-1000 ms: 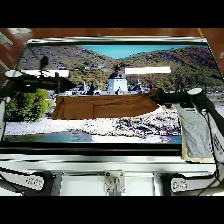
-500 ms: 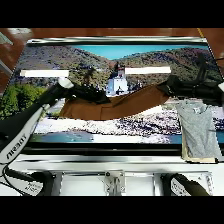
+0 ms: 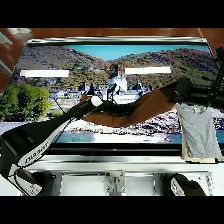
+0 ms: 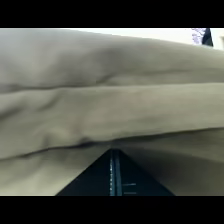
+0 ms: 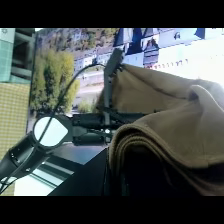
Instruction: Fold the shirts.
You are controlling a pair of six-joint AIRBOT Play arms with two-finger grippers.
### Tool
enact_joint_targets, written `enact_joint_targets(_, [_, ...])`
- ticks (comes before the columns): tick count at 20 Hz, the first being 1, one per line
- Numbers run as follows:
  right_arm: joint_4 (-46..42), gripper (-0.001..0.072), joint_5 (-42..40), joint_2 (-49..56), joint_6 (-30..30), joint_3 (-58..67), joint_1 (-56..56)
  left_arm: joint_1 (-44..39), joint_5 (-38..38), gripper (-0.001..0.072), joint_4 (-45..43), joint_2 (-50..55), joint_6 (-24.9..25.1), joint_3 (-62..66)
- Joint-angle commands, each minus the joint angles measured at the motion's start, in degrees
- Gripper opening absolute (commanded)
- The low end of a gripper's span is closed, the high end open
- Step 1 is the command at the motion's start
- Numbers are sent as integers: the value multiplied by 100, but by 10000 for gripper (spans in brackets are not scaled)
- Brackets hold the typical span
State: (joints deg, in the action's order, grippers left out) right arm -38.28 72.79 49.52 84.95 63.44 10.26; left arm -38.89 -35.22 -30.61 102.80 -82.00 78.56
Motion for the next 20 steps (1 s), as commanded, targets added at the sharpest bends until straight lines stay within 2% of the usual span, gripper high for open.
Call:
enact_joint_targets(1, [-114, 74, -15, -83, 98, 7, -52, 46, 345, 42, 50, -116, -59, 0])
enact_joint_targets(5, [-116, 74, -1016, 199, 96, 7, -986, 957, -55, 41, -1475, -1270, -133, 0])
enact_joint_targets(8, [-166, 74, -2406, 822, 13, 7, -2223, 1888, -494, 42, -2516, -2494, -369, 0])
enact_joint_targets(10, [-118, 74, -3464, 1349, -2, 7, -3040, 2549, -769, 42, -2889, -3355, -428, 0])
enact_joint_targets(14, [332, 74, -5414, 2643, -11, 7, -4513, 3823, -1421, 42, -3005, -4822, -437, 0])
enact_joint_targets(16, [573, 74, -6124, 3289, -9, 24, -5010, 4266, -1840, 42, -3005, -5431, -686, 0])
enact_joint_targets(20, [1132, 84, -6673, 4439, -7, 509, -5506, 4433, -2435, 42, -3005, -6432, -887, 0])
